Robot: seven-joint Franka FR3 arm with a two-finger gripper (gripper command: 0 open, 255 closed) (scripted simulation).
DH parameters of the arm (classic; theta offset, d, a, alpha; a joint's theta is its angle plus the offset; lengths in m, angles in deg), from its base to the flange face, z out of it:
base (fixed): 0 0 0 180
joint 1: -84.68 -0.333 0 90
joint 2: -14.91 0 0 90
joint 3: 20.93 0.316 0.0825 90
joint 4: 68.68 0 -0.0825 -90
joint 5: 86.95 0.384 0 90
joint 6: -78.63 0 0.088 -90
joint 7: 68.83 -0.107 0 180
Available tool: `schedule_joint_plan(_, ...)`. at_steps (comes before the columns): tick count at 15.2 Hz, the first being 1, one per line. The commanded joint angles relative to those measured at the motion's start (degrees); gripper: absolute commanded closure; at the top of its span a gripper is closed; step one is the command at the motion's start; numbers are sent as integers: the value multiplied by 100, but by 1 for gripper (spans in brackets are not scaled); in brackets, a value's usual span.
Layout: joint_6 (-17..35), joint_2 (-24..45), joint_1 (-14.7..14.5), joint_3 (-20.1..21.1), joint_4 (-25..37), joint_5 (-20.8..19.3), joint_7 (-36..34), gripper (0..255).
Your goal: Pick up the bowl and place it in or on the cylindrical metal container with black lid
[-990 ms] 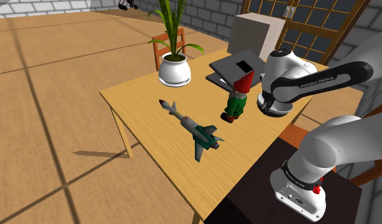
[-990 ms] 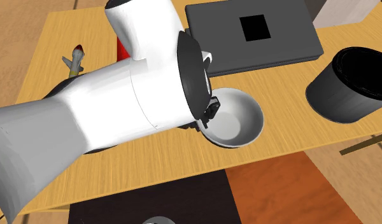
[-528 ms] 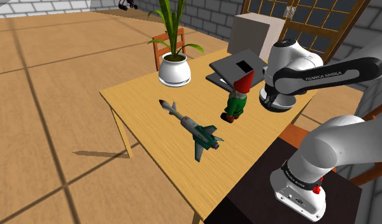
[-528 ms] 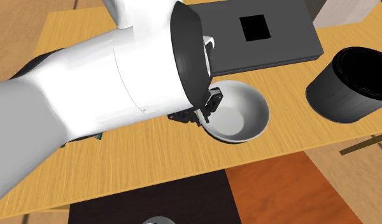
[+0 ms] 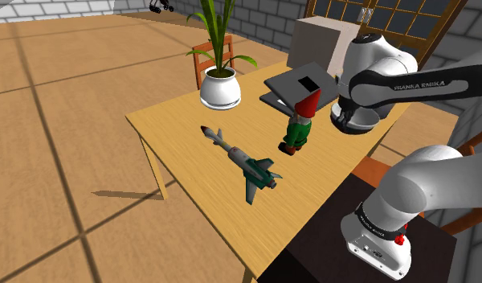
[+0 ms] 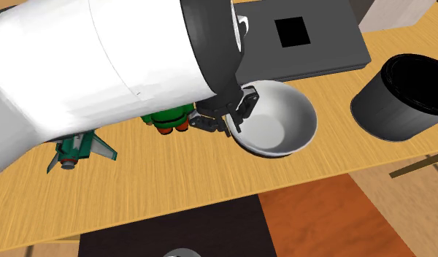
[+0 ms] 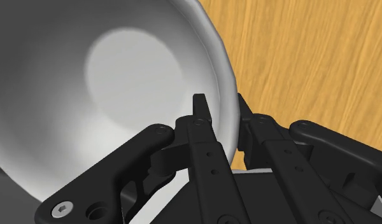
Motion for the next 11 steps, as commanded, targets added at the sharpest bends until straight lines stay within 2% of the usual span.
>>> schedule_joint_plan(1, -178, -64, -18, 25, 121, 53, 57, 255)
schedule_joint_plan(11, -1015, -302, -95, 173, 749, 285, 298, 255)
